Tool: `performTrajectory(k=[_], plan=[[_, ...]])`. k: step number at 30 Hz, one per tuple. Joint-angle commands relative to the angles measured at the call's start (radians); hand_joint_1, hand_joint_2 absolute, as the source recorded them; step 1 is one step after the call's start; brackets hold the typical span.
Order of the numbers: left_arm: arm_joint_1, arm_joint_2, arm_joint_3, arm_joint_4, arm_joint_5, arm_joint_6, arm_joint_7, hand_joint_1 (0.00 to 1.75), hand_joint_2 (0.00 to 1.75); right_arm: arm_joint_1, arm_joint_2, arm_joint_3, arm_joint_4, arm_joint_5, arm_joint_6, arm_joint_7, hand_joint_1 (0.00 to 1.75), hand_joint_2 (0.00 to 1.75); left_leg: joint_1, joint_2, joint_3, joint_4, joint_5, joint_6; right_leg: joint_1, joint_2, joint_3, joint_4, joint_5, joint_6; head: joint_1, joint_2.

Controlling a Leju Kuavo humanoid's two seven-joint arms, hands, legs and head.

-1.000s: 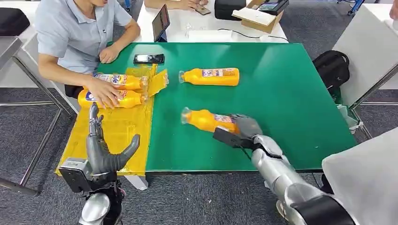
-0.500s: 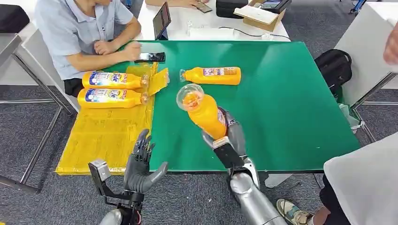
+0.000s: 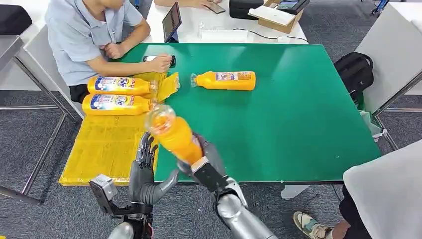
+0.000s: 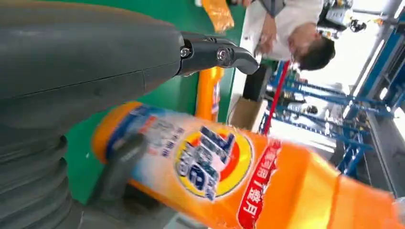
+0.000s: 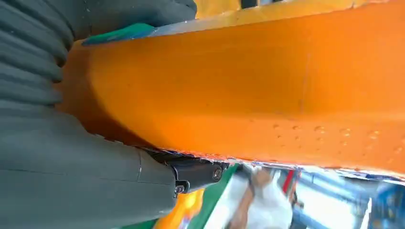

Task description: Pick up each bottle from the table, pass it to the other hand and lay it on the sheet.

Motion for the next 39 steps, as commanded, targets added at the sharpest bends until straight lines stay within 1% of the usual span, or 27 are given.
performTrajectory(k=[1,6,7,8,9,10,11,13,14,15,16,17,20,21,22,28,29,30,31,32,33,34,35,36,37,38,39], plan=[[-0.062,0.029,-0.057,0.093,0.033,-0.009,0.036,0.00,1.75,-0.055,0.006,0.137,0.102,0.019,-0.027,0.001,1.75,1.75,0.000,0.001,0.003,-0.001,-0.001,-0.001,0.000,0.000,0.003,-0.001,-0.001,-0.001,0.000,0.000],[-0.072,0.028,-0.059,0.105,0.088,-0.048,0.052,0.00,1.75,-0.063,0.002,0.162,0.092,0.015,-0.022,0.006,1.75,1.75,0.000,0.001,0.004,-0.001,-0.001,-0.001,0.000,0.000,0.003,-0.001,-0.001,-0.002,0.000,0.000],[-0.070,0.031,-0.060,0.096,0.113,-0.066,0.056,0.14,1.75,-0.064,0.004,0.169,0.096,0.010,-0.020,0.012,1.75,1.75,0.000,0.001,0.003,-0.001,-0.001,-0.001,0.000,0.000,0.003,-0.001,-0.001,-0.002,0.000,0.000],[-0.069,0.032,-0.060,0.093,0.118,-0.069,0.056,1.52,1.75,-0.065,0.004,0.173,0.099,0.009,-0.021,0.014,1.75,1.75,0.000,0.001,0.005,-0.001,-0.001,-0.001,0.000,-0.001,0.005,-0.001,-0.001,-0.002,0.000,0.000],[-0.069,0.033,-0.060,0.091,0.118,-0.069,0.056,1.52,1.75,-0.064,0.004,0.174,0.102,0.009,-0.022,0.014,1.75,1.75,0.000,0.000,0.004,-0.001,-0.001,-0.001,0.000,-0.001,0.004,-0.001,-0.001,-0.002,0.000,0.000],[-0.068,0.035,-0.060,0.086,0.119,-0.070,0.056,1.75,1.75,-0.066,0.005,0.177,0.110,0.004,-0.023,0.013,1.75,1.75,0.000,0.001,0.003,-0.001,-0.001,-0.001,0.000,0.000,0.003,-0.001,-0.001,-0.002,0.000,0.000],[-0.067,0.034,-0.058,0.083,0.121,-0.069,0.053,1.75,1.75,-0.065,0.006,0.178,0.115,-0.001,-0.027,0.011,1.75,1.75,0.000,0.001,0.006,-0.001,-0.002,-0.001,0.001,0.000,0.005,-0.001,-0.002,-0.002,0.000,0.000],[-0.067,0.033,-0.054,0.082,0.125,-0.069,0.052,1.75,1.75,-0.064,0.007,0.178,0.117,-0.003,-0.029,0.010,1.75,1.75,0.000,0.001,0.004,-0.001,-0.001,-0.001,0.001,0.000,0.004,-0.001,-0.001,-0.002,0.000,0.000],[-0.064,0.028,-0.045,0.082,0.140,-0.067,0.053,1.75,1.75,-0.058,0.013,0.174,0.119,-0.012,-0.038,0.007,1.43,1.75,0.000,0.001,0.005,-0.001,-0.002,-0.001,0.001,-0.001,0.005,-0.001,-0.002,-0.002,0.000,0.000],[-0.064,0.028,-0.045,0.081,0.140,-0.067,0.053,1.75,1.75,-0.056,0.016,0.175,0.119,-0.012,-0.040,0.007,1.43,1.75,0.000,0.000,0.004,-0.001,-0.001,-0.001,0.000,-0.001,0.004,-0.001,-0.001,-0.002,0.000,0.000],[-0.063,0.026,-0.041,0.080,0.143,-0.063,0.051,1.75,1.75,-0.051,0.019,0.173,0.116,-0.016,-0.044,0.006,0.12,1.75,0.000,0.001,0.004,-0.001,-0.001,-0.001,0.001,-0.001,0.003,-0.001,-0.001,-0.001,0.000,0.000],[-0.059,0.021,-0.032,0.078,0.142,-0.045,0.042,1.75,1.75,-0.047,0.022,0.177,0.115,-0.023,-0.041,0.007,0.00,1.75,0.000,0.001,0.003,-0.001,-0.001,-0.001,0.000,0.000,0.003,-0.001,-0.001,-0.001,0.000,0.000],[-0.058,0.015,-0.021,0.073,0.145,-0.016,0.033,1.75,1.75,-0.040,0.030,0.187,0.116,-0.039,-0.045,0.003,0.00,1.75,0.000,0.001,0.003,-0.001,-0.001,-0.001,0.000,0.000,0.003,-0.001,-0.001,-0.001,0.000,0.000],[-0.058,0.015,-0.021,0.073,0.145,-0.016,0.033,1.75,1.75,-0.040,0.030,0.187,0.116,-0.039,-0.045,0.003,0.00,1.75,0.000,0.001,0.005,-0.001,-0.002,-0.001,0.001,-0.001,0.005,-0.001,-0.002,-0.002,0.000,0.000],[-0.058,0.014,-0.019,0.072,0.146,-0.008,0.031,1.75,1.75,-0.038,0.033,0.192,0.118,-0.047,-0.045,-0.003,0.00,0.00,0.000,0.000,0.004,-0.001,-0.001,-0.001,0.001,-0.001,0.004,-0.001,-0.001,-0.002,0.000,0.000],[-0.064,0.011,0.000,0.081,0.148,0.033,0.026,1.75,1.75,-0.031,0.033,0.221,0.107,-0.013,-0.121,-0.057,0.00,0.00,0.000,0.000,0.004,-0.001,-0.001,-0.001,0.000,-0.001,0.003,-0.001,-0.001,-0.002,0.000,0.000],[-0.064,-0.004,0.023,0.088,0.138,0.079,0.018,1.75,1.75,-0.030,0.028,0.239,0.101,0.006,-0.148,-0.072,0.00,0.00,0.001,0.000,0.006,-0.001,-0.002,-0.001,0.001,-0.002,0.006,-0.001,-0.002,-0.002,0.000,0.000],[-0.071,-0.007,0.034,0.099,0.126,0.105,0.022,1.75,1.75,-0.027,0.023,0.249,0.092,0.016,-0.164,-0.077,0.00,0.00,0.000,0.000,0.004,-0.001,-0.001,-0.001,0.001,-0.001,0.004,-0.001,-0.001,-0.002,0.000,0.000],[-0.074,-0.004,0.037,0.099,0.126,0.105,0.022,1.75,1.75,-0.027,0.024,0.249,0.092,0.016,-0.164,-0.076,0.00,0.00,0.000,0.001,0.003,-0.001,-0.001,-0.001,0.001,-0.001,0.003,-0.001,-0.001,-0.001,0.000,0.000],[-0.093,-0.008,0.075,0.140,0.109,0.174,0.038,1.75,1.75,-0.023,0.012,0.272,0.070,0.029,-0.189,-0.087,0.00,0.00,0.000,0.001,0.005,-0.001,-0.002,-0.001,0.001,-0.001,0.005,-0.001,-0.002,-0.002,0.000,0.000],[-0.106,-0.001,0.094,0.158,0.105,0.187,0.033,1.75,1.75,-0.021,0.007,0.283,0.061,0.036,-0.206,-0.090,0.00,0.00,0.000,0.001,0.003,-0.001,-0.001,-0.001,0.001,-0.001,0.003,-0.001,-0.001,-0.001,0.000,0.000],[-0.115,0.003,0.107,0.172,0.106,0.185,0.033,1.75,1.75,-0.020,0.003,0.289,0.055,0.035,-0.209,-0.088,0.00,0.00,0.000,0.000,0.005,-0.001,-0.001,-0.001,0.001,-0.002,0.005,-0.001,-0.002,-0.002,0.000,0.000],[-0.130,0.001,0.137,0.200,0.088,0.216,0.010,1.75,1.75,-0.018,-0.001,0.296,0.046,0.050,-0.242,-0.097,0.00,0.00,0.000,0.001,0.004,-0.002,-0.001,-0.001,0.001,-0.001,0.004,-0.001,-0.001,-0.002,0.001,0.000],[-0.139,0.002,0.156,0.207,0.061,0.250,-0.010,1.75,1.75,-0.019,-0.001,0.301,0.046,0.051,-0.249,-0.100,0.00,0.00,0.000,-0.001,0.004,-0.002,0.000,-0.001,0.001,-0.002,0.004,-0.001,-0.001,-0.002,0.000,0.000],[-0.142,0.006,0.159,0.207,0.063,0.247,-0.010,1.75,1.75,-0.019,-0.001,0.301,0.046,0.051,-0.249,-0.100,0.00,0.00,0.000,0.000,0.003,-0.001,0.000,-0.001,0.000,0.000,0.002,-0.001,0.000,-0.001,0.001,0.000],[-0.152,0.007,0.171,0.224,0.017,0.278,-0.040,1.75,1.75,-0.020,-0.004,0.305,0.043,0.057,-0.270,-0.106,0.00,0.00,0.000,0.001,0.005,-0.002,-0.001,-0.001,0.001,0.000,0.005,-0.001,-0.001,-0.002,0.001,0.000],[-0.173,0.019,0.187,0.254,-0.075,0.351,-0.061,1.75,1.75,-0.016,-0.013,0.313,0.026,0.059,-0.298,-0.106,0.00,0.00,0.000,0.003,0.004,-0.002,-0.001,-0.001,0.000,0.001,0.003,-0.001,0.000,-0.002,0.001,0.000]])
